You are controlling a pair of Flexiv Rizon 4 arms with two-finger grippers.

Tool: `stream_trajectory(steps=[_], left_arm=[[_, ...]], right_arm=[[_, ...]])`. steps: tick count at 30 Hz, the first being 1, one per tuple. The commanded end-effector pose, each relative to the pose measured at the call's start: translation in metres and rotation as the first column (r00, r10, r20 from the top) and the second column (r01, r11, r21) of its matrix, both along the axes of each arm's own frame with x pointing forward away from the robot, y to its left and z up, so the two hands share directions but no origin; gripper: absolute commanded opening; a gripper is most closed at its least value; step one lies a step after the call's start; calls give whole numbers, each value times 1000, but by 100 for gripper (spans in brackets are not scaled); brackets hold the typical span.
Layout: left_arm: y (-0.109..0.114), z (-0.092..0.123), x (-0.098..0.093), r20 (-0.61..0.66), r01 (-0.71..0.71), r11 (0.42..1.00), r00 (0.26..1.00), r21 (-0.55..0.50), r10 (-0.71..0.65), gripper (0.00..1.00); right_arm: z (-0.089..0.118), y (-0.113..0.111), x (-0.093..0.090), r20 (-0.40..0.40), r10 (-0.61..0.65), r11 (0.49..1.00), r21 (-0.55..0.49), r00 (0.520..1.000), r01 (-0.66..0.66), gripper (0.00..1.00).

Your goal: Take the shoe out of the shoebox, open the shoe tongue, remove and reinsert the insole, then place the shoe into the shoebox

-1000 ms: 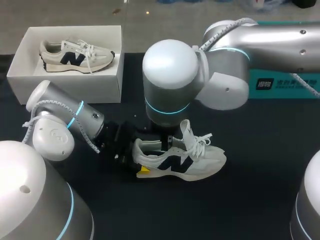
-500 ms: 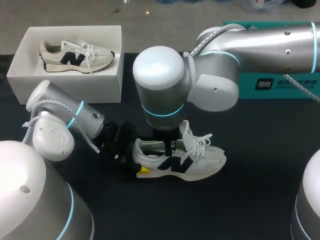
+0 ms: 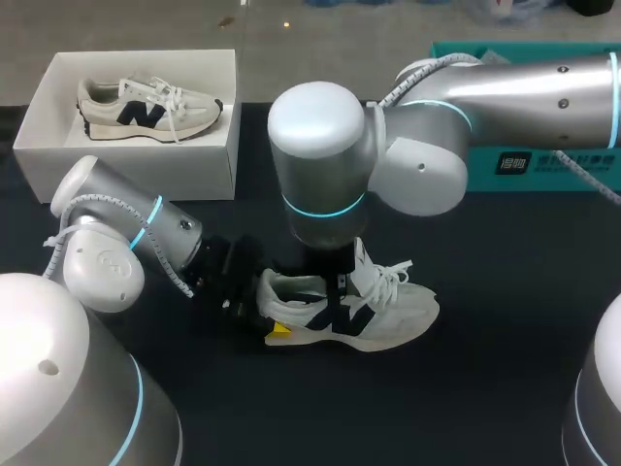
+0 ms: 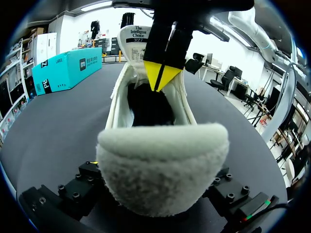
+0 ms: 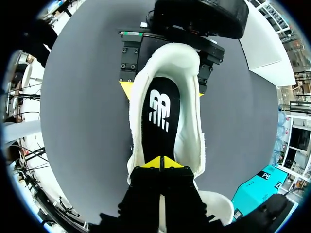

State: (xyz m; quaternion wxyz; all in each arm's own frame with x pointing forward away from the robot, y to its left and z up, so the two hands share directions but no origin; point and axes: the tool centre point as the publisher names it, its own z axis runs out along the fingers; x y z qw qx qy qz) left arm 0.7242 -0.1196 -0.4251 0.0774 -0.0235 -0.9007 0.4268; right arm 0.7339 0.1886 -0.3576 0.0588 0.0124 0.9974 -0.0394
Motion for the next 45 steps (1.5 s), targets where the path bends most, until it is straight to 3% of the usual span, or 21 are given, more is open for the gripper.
stream_trajectory(steps=[1,8,19,26,30,34,45], left_arm=[[-3,-9,3,-2,1,1000,1000,3,-1,0],[-3,-9,3,-2,1,1000,1000,3,-1,0],[-3,-9,3,-2,1,1000,1000,3,-1,0],[-3,-9,3,-2,1,1000,1000,3,-1,0],[-3,-9,3,-2,1,1000,1000,3,-1,0],[-3,-9,3,-2,1,1000,1000,3,-1,0],[-3,-9,3,-2,1,1000,1000,3,-1,0]], right_arm=[[-9,9,13,-22,6,1000,-4,1000,-7,0],[-13,12,20,-43,18,1000,-4,999,-18,0],[-30,6,6,-100,-13,1000,-12,995,12,0],[-38,5,13,-80,-45,999,-9,996,44,0],[-37,8,17,-57,-51,999,-2,997,51,29],[-37,8,21,-44,-53,999,0,998,53,39],[-67,5,15,-102,-62,998,-21,993,60,39]])
